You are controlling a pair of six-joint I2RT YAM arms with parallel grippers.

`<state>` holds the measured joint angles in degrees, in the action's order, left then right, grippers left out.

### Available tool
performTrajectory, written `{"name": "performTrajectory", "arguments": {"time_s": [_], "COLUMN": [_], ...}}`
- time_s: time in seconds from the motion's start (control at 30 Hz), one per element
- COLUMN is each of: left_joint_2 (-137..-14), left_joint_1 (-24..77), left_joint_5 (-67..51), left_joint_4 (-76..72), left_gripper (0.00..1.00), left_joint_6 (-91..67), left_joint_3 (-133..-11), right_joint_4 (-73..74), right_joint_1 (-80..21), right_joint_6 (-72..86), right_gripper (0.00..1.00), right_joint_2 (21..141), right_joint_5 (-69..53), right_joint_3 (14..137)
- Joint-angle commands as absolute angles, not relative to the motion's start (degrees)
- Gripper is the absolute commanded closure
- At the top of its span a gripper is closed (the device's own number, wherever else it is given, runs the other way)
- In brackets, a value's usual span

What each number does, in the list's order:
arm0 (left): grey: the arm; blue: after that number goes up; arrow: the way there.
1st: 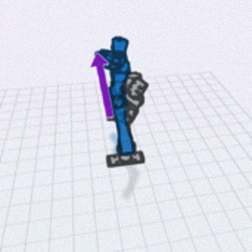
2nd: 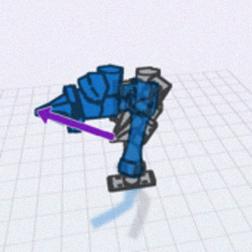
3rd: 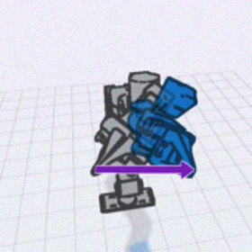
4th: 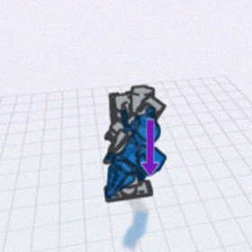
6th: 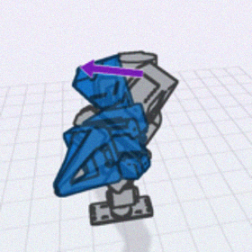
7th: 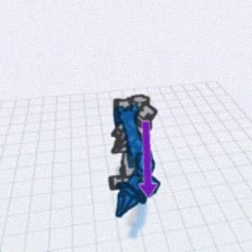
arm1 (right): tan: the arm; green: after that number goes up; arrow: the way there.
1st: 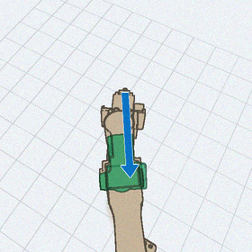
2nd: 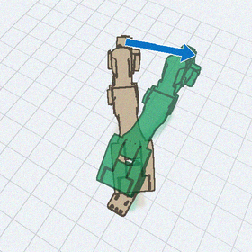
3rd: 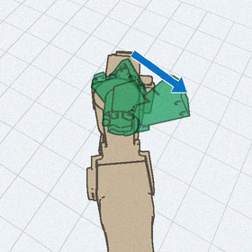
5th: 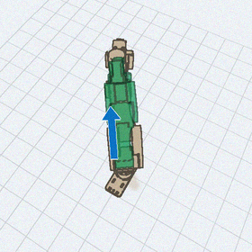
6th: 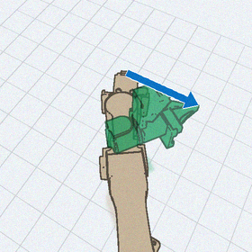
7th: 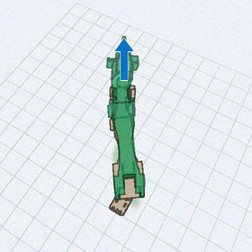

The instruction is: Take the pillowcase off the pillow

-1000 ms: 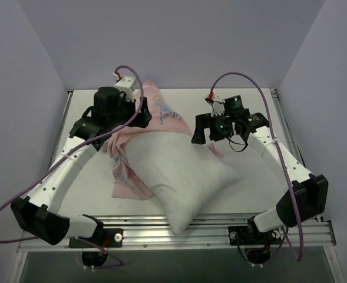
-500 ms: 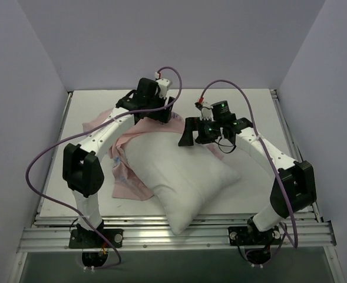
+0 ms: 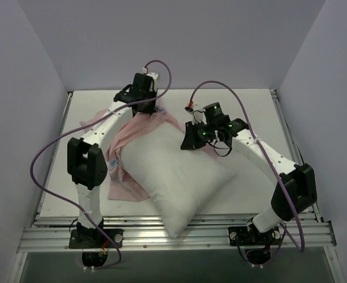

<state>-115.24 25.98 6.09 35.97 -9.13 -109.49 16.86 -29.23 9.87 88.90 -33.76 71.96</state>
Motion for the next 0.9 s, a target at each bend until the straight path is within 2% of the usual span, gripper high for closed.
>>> {"name": "performTrajectory", "arguments": {"time_s": [0.0, 0.23, 0.47, 0.63, 0.67, 0.73, 0.77, 0.8, 0.83, 0.87], "left_joint_2": [-115.84, -117.86, -120.14, -120.07, -119.01, -114.73, -113.39, -111.90, -109.19, -107.94], "left_joint_1": [15.74, 9.50, 3.17, 2.28, 3.50, 5.09, 6.75, 7.55, 8.25, 9.65], "left_joint_5": [15.47, 15.21, 16.00, 7.14, 3.20, 0.01, -2.35, -3.85, -4.48, -5.09], "left_joint_4": [35.76, 38.49, 40.07, 39.12, 36.59, 33.15, 30.52, 29.80, 29.10, 28.22], "left_gripper": [0.98, 0.98, 0.98, 0.97, 0.96, 0.82, 0.74, 0.59, 0.52, 0.47], "left_joint_6": [-12.21, -12.04, -12.03, -14.41, -15.02, -15.73, -16.69, -17.22, -17.66, -18.62], "left_joint_3": [-114.17, -117.25, -117.42, -117.69, -116.82, -112.78, -111.63, -110.75, -109.44, -108.99], "right_joint_4": [33.90, 40.43, 41.66, 39.82, 38.94, 37.97, 37.10, 36.57, 35.95, 35.08], "right_joint_1": [-27.43, -24.53, -20.23, -18.63, -18.55, -18.72, -18.81, -19.16, -19.60, -20.30], "right_joint_6": [5.19, 1.67, 1.93, 3.07, 3.25, 3.95, 4.22, 4.57, 4.83, 4.92], "right_gripper": [1.00, 1.00, 1.00, 1.00, 1.00, 1.00, 0.89, 0.76, 0.66, 0.48], "right_joint_2": [79.30, 70.76, 65.66, 66.88, 68.28, 69.69, 70.83, 71.19, 71.45, 71.89], "right_joint_5": [-33.93, -33.75, -27.08, -24.26, -24.00, -22.77, -22.15, -21.37, -19.44, -17.86], "right_joint_3": [74.79, 78.75, 83.41, 80.08, 79.29, 77.96, 77.61, 77.69, 78.04, 79.44]}}
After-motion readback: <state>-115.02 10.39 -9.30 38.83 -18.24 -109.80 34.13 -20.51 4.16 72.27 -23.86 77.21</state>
